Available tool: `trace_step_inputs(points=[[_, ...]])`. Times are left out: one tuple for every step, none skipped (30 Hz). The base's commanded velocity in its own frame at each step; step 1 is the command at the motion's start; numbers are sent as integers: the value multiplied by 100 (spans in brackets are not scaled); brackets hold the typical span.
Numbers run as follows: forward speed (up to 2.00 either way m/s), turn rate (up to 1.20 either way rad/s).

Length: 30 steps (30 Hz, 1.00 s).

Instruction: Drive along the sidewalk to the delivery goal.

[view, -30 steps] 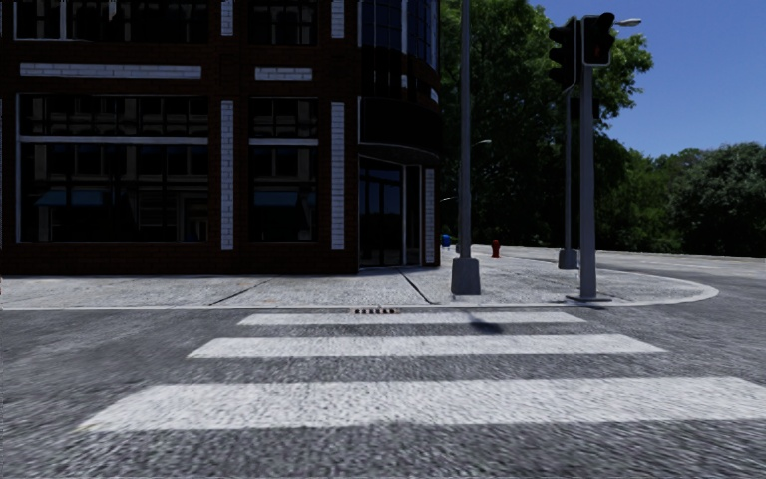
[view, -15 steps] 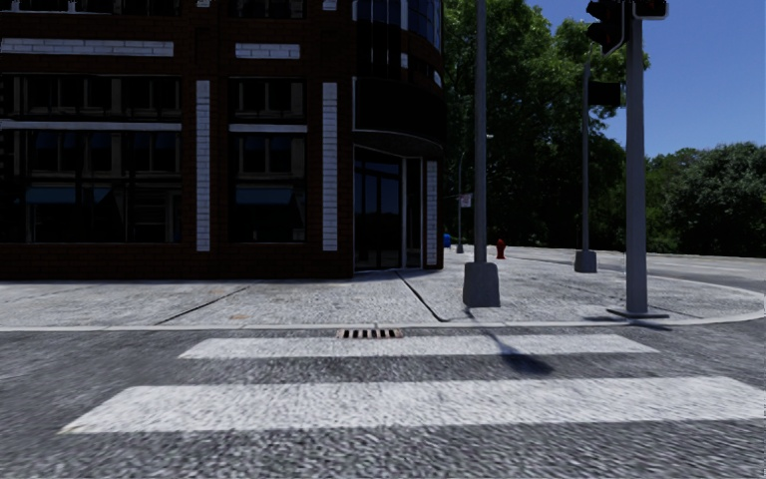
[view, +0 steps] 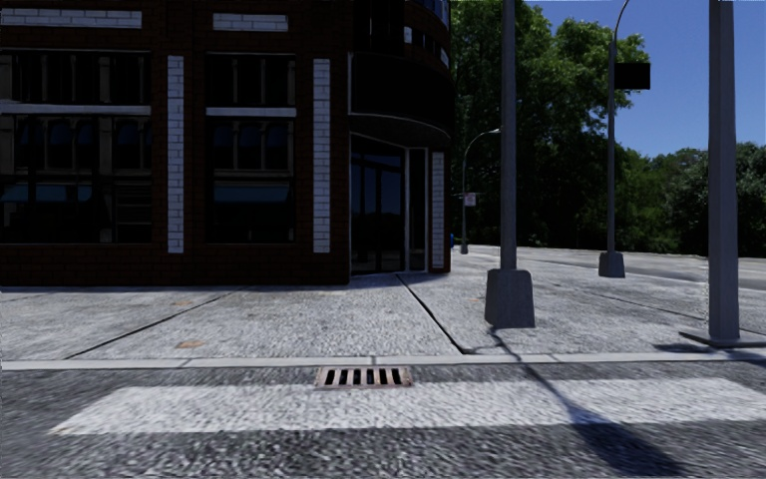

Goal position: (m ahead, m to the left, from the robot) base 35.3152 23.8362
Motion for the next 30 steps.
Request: trace_step_inputs(points=[[200, 0], [200, 0], [200, 0], [200, 0], [200, 0], [200, 0], [200, 0], [200, 0], [200, 0], [200, 0], [200, 0], [200, 0], [200, 0], [200, 0], [200, 0], [200, 0], [200, 0], [200, 0], [200, 0], [200, 0], [200, -3], [200, -10], [200, -10], [200, -14], [200, -19], [200, -22], [200, -26], [200, -26], [198, -29], [193, -30]])
